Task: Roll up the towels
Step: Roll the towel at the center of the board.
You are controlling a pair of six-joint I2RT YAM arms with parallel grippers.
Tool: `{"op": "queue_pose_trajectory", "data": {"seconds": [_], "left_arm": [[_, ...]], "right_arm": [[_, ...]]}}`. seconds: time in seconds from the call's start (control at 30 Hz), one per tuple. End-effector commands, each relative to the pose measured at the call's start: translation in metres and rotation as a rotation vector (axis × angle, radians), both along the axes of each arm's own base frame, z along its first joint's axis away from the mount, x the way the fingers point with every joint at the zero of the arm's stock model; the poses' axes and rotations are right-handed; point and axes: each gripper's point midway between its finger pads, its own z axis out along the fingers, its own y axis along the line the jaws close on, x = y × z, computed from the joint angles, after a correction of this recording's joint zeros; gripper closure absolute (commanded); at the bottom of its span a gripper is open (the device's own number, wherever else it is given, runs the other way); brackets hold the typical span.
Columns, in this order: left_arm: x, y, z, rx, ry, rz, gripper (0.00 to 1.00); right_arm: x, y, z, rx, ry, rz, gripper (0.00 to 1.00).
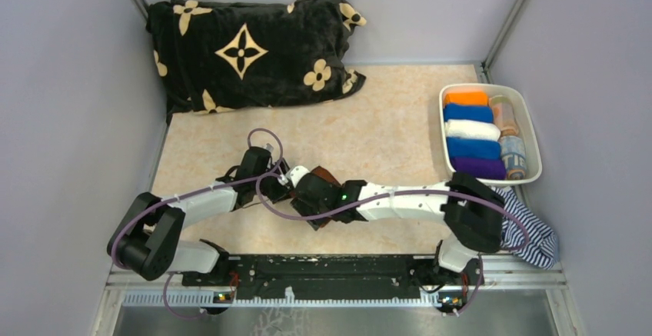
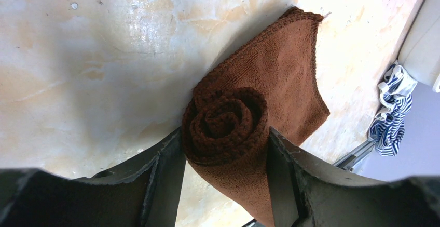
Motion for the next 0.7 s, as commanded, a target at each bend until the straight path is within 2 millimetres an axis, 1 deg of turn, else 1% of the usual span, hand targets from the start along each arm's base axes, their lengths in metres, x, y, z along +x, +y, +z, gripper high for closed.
{"op": "queue_pose_trajectory", "data": {"seconds": [0.0,0.03,0.13,0.23,0.33,0.43,0.5,0.57,0.67], "left_arm": [[-0.025,0.024,-0.037,0.139,0.113,0.008,0.38],[-0.025,0.024,-0.037,0.140,0.111,0.009,0.38],[-0.024,0.024,-0.037,0.140,0.109,0.006,0.37],[-0.023,0.024,-0.037,0.145,0.108,0.005,0.36],[-0.019,0.022,-0.033,0.139,0.099,0.003,0.35],[-0.015,0.020,-0.023,0.133,0.077,0.007,0.31],[-0.012,0.023,-0.012,0.137,0.048,0.025,0.28],[-0.009,0.028,0.003,0.137,0.007,0.053,0.25],[-0.009,0.040,0.020,0.149,-0.040,0.101,0.20]], "right_arm": [[0.017,-0.012,-0.025,-0.187,-0.103,-0.049,0.50],[0.018,-0.016,-0.034,-0.231,-0.110,-0.055,0.50],[0.019,-0.027,-0.055,-0.311,-0.110,-0.068,0.50],[0.017,-0.034,-0.068,-0.347,-0.098,-0.067,0.52],[0.011,-0.038,-0.078,-0.362,-0.070,-0.053,0.57],[0.005,-0.036,-0.083,-0.346,-0.019,-0.029,0.67],[-0.001,-0.030,-0.083,-0.296,0.039,-0.008,0.72],[-0.011,-0.021,-0.080,-0.217,0.138,0.033,0.78],[-0.024,-0.008,-0.072,-0.063,0.309,0.082,0.80]]}}
